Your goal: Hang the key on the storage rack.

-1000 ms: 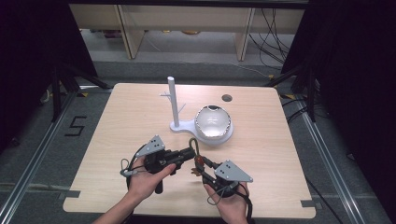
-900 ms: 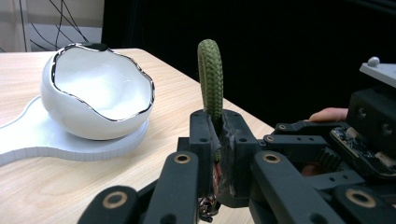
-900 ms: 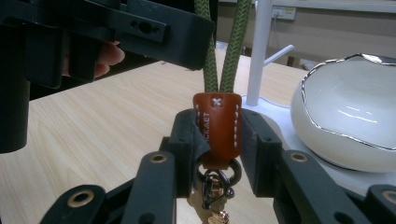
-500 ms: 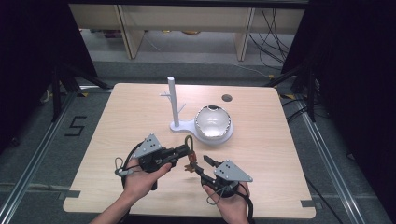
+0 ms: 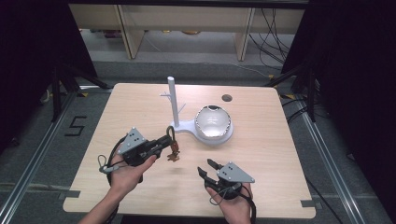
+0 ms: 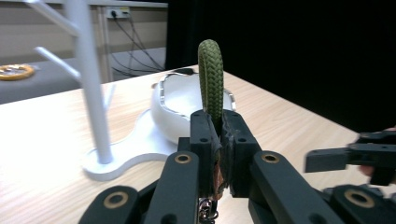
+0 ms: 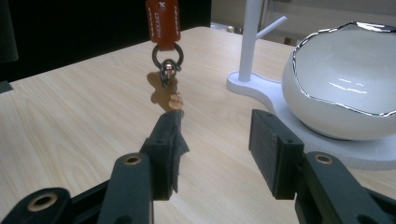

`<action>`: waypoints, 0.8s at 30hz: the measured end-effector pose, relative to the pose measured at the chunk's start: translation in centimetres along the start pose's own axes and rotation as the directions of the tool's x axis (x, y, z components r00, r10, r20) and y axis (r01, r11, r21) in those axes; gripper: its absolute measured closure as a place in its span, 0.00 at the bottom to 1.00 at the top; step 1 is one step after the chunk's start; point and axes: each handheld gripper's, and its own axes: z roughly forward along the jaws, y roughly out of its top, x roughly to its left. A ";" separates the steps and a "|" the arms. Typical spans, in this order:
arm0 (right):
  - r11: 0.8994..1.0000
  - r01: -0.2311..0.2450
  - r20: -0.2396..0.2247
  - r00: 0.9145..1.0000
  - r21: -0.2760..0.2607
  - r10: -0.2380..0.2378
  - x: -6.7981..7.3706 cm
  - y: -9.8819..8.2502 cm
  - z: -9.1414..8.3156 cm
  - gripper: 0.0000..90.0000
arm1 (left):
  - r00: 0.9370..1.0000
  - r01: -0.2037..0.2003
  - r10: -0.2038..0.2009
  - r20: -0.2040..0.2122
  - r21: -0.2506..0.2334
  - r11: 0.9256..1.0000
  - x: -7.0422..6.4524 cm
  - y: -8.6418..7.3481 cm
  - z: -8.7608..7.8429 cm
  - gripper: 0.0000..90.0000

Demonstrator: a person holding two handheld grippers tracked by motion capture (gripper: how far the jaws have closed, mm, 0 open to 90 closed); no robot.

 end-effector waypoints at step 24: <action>1.000 -0.020 0.047 0.999 0.023 0.019 -1.4 -1.5 -1.3 0.61 | 0.985 -0.027 0.023 -0.172 -0.017 0.999 3.6 0.8 -1.6 0.93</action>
